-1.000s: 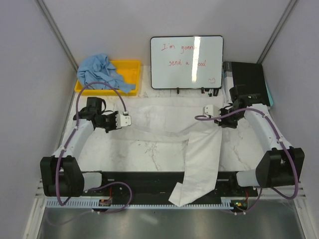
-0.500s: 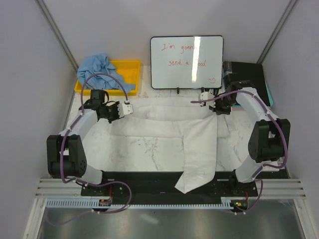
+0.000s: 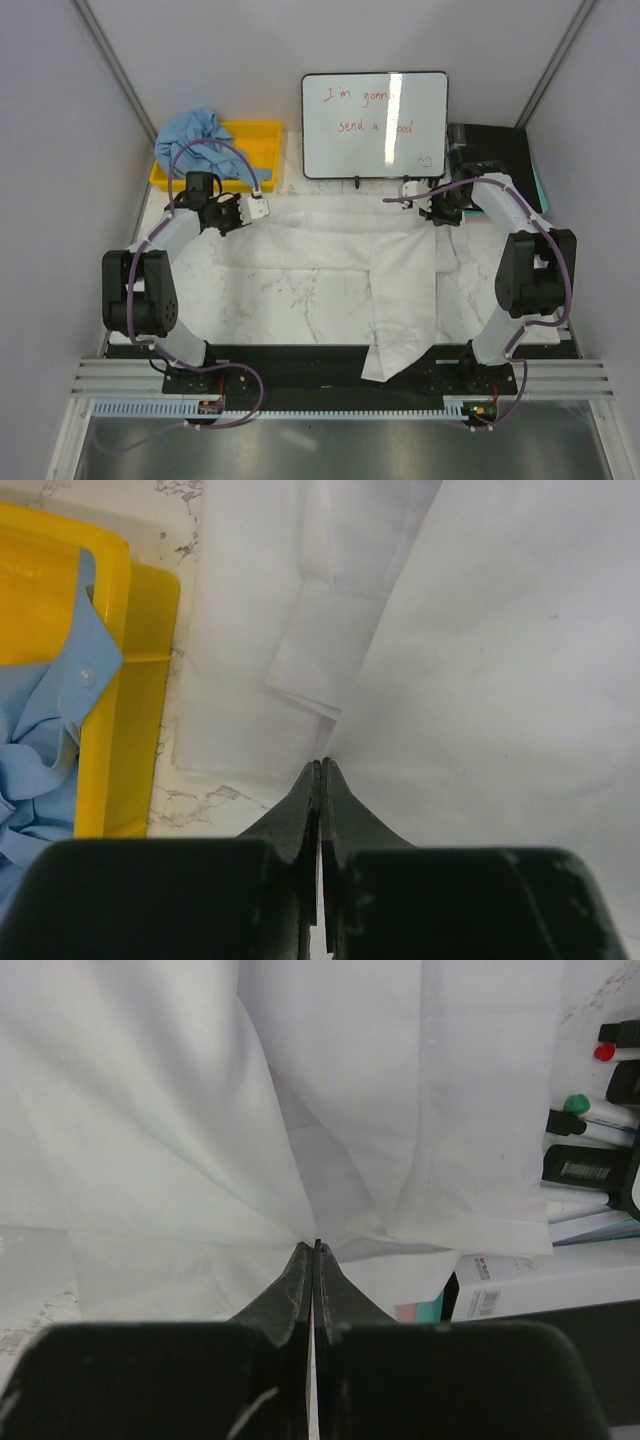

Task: Fold and stack the long sleeve shirts
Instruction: Fold the shirt

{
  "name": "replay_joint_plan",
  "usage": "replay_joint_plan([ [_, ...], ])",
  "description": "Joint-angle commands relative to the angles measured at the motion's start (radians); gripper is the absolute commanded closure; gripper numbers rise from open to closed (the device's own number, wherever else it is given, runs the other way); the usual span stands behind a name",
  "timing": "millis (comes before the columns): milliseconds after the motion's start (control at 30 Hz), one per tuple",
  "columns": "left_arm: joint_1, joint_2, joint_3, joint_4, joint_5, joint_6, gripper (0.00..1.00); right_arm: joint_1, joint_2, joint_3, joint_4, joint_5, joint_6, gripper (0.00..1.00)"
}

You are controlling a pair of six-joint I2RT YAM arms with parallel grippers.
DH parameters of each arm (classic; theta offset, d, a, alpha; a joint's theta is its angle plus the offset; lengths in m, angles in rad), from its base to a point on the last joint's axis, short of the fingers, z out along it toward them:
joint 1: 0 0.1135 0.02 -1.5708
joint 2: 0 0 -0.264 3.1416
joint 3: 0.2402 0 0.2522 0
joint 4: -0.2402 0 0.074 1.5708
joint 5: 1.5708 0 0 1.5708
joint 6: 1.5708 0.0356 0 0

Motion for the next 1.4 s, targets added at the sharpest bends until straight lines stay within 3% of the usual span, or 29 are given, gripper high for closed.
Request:
replay_joint_plan([
  [0,-0.01,0.044,0.061,0.049,-0.028,-0.03,0.98,-0.013,0.012,0.049,0.029,-0.007,0.006,1.0],
  [300,-0.011,0.057,0.021,0.037,-0.03,0.031,0.98,0.005,0.03,0.053,0.032,-0.014,0.035,1.0],
  [433,-0.013,0.072,0.016,0.038,-0.051,0.01,0.98,0.024,0.044,0.035,0.051,0.007,0.055,0.95],
  [533,-0.013,0.075,0.032,0.037,-0.057,-0.042,0.91,0.025,0.061,0.058,0.051,0.018,0.114,0.68],
  [567,-0.013,0.07,0.039,0.037,-0.063,-0.064,0.83,0.022,0.065,0.068,0.037,0.029,0.13,0.5],
  [600,-0.013,0.061,0.044,0.02,-0.066,-0.097,0.67,0.016,0.064,0.078,0.02,0.03,0.141,0.42],
  [667,-0.002,0.025,0.058,-0.011,-0.062,-0.133,0.56,-0.021,0.043,0.082,-0.04,0.023,0.157,0.26],
  [700,0.011,0.014,0.065,-0.073,-0.051,-0.163,0.42,-0.038,0.03,0.079,-0.055,0.017,0.167,0.24],
  [967,0.15,-0.066,0.07,-0.265,0.099,-0.397,0.35,-0.28,0.047,0.141,-0.32,-0.218,0.314,0.23],
  [1133,0.18,-0.026,0.049,-0.348,0.115,-0.489,0.29,-0.302,0.104,0.078,-0.363,-0.301,0.395,0.32],
  [1367,0.243,0.052,0.072,-0.364,0.113,-0.602,0.3,-0.302,0.156,0.036,-0.318,-0.329,0.542,0.31],
])
